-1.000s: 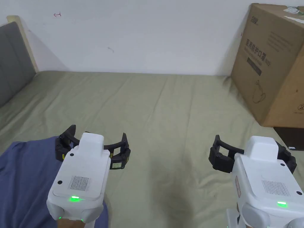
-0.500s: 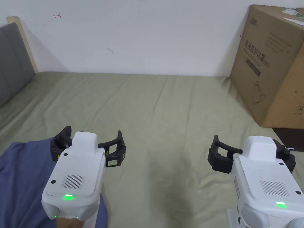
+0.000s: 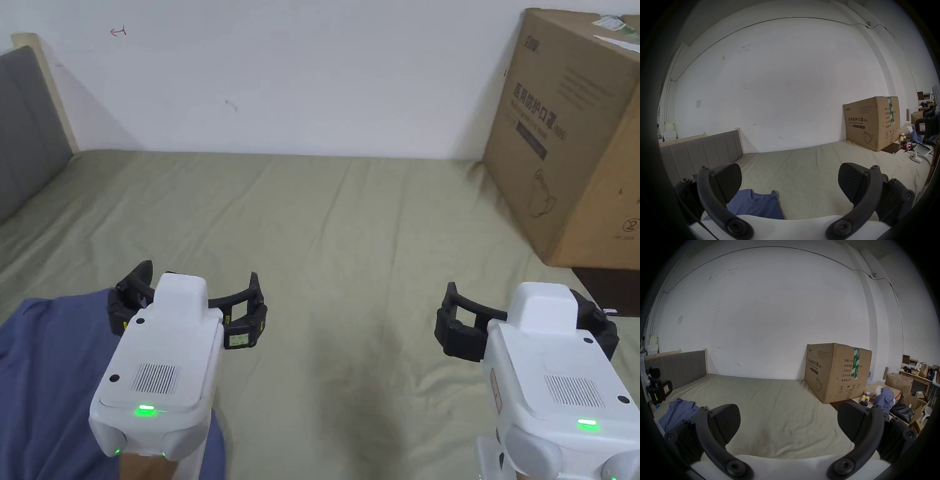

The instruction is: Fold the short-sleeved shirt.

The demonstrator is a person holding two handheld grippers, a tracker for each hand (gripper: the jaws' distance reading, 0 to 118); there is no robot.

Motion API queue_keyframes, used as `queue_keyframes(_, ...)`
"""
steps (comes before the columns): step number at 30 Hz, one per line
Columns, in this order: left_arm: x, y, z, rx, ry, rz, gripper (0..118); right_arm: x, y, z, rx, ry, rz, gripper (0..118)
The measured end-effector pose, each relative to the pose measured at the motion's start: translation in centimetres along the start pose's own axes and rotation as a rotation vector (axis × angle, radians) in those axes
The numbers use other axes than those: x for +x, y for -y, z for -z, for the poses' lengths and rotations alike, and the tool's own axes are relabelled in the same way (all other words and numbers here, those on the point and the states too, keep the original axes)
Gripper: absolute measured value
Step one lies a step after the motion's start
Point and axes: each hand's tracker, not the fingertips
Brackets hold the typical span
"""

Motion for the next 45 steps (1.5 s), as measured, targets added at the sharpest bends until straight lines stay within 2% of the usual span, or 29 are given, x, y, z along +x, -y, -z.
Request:
queue_keyframes(9, 0.3, -0.2, 0.0, 0.008, -0.003, 0.006, 117, 0.0, 0.0, 0.0, -0.006, -0.004, -0.001, 116)
queue_keyframes(11, 0.3, -0.2, 0.0, 0.006, 0.004, 0.0, 111, 0.0, 0.1, 0.0, -0.006, -0.006, -0.002, 113)
queue_keyframes(12, 0.3, -0.2, 0.1, 0.004, 0.008, -0.006, 102, 0.0, 0.0, 0.0, -0.008, -0.007, -0.004, 108)
queue_keyframes(13, 0.2, -0.2, 0.1, 0.006, 0.015, -0.019, 81, -0.1, 0.0, 0.0, -0.01, -0.01, -0.003, 96)
queue_keyframes(14, 0.2, -0.3, 0.0, 0.009, 0.023, -0.04, 61, -0.1, 0.0, 0.0, -0.012, -0.013, -0.002, 77)
queue_keyframes(15, 0.1, -0.3, 0.1, 0.006, 0.028, -0.059, 36, -0.1, 0.0, 0.0, -0.013, -0.02, -0.002, 48)
queue_keyframes(16, 0.1, -0.4, 0.2, 0.0, 0.024, -0.073, 14, -0.1, -0.1, -0.1, -0.01, -0.024, -0.003, 25)
queue_keyframes(17, 0.1, -0.4, 0.3, -0.005, 0.02, -0.084, 8, -0.3, -0.1, 0.0, -0.011, -0.019, -0.006, 14)
queue_keyframes(18, 0.1, -0.4, 0.4, -0.01, 0.013, -0.094, 8, -0.3, -0.2, 0.0, -0.012, -0.006, -0.017, 14)
queue_keyframes(19, 0.0, -0.4, 0.3, -0.024, -0.033, -0.102, 0, -0.2, -0.2, 0.1, 0.006, -0.006, -0.025, 0)
queue_keyframes(21, -0.1, -0.7, 0.5, -0.033, 0.036, -0.156, 0, -0.1, -0.1, 0.3, -0.012, -0.022, -0.012, 0)
queue_keyframes(35, -2.8, -0.6, 0.4, -0.039, -0.028, -0.192, 0, -0.7, -0.3, 0.4, -0.002, -0.045, 0.012, 0)
queue_keyframes(39, -5.4, -0.6, -0.6, -0.031, -0.091, -0.197, 0, -3.1, -0.8, 0.9, 0.011, -0.102, 0.012, 0)
queue_keyframes(45, -11.8, -0.1, -3.6, -0.031, -0.244, -0.164, 0, -9.4, -1.6, 1.6, 0.033, -0.273, 0.015, 0)
